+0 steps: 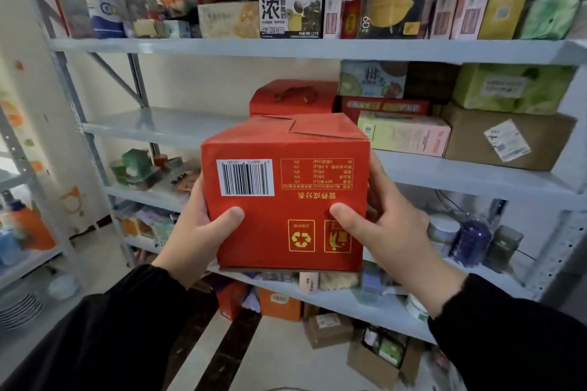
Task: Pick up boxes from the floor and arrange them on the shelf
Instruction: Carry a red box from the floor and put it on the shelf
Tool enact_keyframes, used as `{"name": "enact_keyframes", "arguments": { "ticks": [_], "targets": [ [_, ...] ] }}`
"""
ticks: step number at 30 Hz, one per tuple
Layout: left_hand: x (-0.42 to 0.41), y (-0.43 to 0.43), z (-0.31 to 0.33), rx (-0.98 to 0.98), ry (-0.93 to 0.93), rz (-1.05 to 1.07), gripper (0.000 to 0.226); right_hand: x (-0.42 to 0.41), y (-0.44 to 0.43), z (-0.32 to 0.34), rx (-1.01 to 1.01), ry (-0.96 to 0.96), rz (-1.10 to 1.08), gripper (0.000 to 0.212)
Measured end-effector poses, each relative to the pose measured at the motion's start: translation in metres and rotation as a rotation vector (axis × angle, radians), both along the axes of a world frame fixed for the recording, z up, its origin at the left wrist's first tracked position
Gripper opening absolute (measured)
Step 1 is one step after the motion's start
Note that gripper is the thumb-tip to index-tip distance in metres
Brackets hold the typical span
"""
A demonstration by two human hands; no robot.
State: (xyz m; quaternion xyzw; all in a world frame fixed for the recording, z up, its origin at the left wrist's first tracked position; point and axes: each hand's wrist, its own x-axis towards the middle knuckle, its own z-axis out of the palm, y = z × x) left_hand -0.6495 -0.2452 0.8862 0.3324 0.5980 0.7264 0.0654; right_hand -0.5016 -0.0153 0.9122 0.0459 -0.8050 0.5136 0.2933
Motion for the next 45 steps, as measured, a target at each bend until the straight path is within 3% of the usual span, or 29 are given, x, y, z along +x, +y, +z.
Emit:
{"name": "enact_keyframes", "arguments": {
  "ticks": [9,15,19,27,30,31,33,36,39,41,43,45],
  "targets": [
    [-0.149,0.098,0.027,-0.001,-0.030,0.022,0.052,-0.135,0.087,0.010,0.111,0.051,-0.099,0.092],
    [-0.276,0.165,0.042,-0.024,-0.005,0.079,0.070,-0.233,0.143,0.016,0.524,0.038,-0.227,0.099],
    [-0.341,0.190,0.045,-0.112,-0.044,0.202,0.059,-0.295,0.163,0.012,0.791,0.116,-0.293,0.091],
    [-0.469,0.236,0.026,-0.288,0.014,0.132,0.062,-0.386,0.179,-0.013,1.003,0.187,-0.360,0.077],
    [-0.510,0.256,0.010,-0.383,0.034,0.226,0.061,-0.404,0.202,-0.023,1.027,0.127,-0.449,0.075],
    [-0.515,0.262,0.007,-0.409,0.023,0.259,0.064,-0.403,0.214,-0.025,0.965,0.098,-0.539,0.077],
    [-0.517,0.267,-0.001,-0.337,-0.037,0.264,0.057,-0.397,0.247,-0.026,0.609,0.017,-0.703,0.089],
    [-0.503,0.259,-0.016,-0.163,-0.096,0.126,0.041,-0.390,0.282,-0.021,-0.022,-0.170,-0.618,0.106],
    [-0.482,0.243,-0.031,-0.209,0.058,-0.268,0.064,-0.393,0.291,-0.040,-0.146,-0.238,-0.438,0.071],
    [-0.486,0.237,-0.037,-0.244,0.105,-0.365,0.078,-0.398,0.286,-0.051,-0.252,-0.216,-0.445,0.056],
    [-0.503,0.233,-0.029,-0.225,-0.079,-0.337,0.088,-0.405,0.278,-0.049,-0.529,-0.175,-0.459,0.057],
    [-0.520,0.224,-0.017,-0.228,-0.268,-0.331,0.076,-0.414,0.269,-0.035,-0.733,-0.185,-0.459,0.065]
  ]
}}
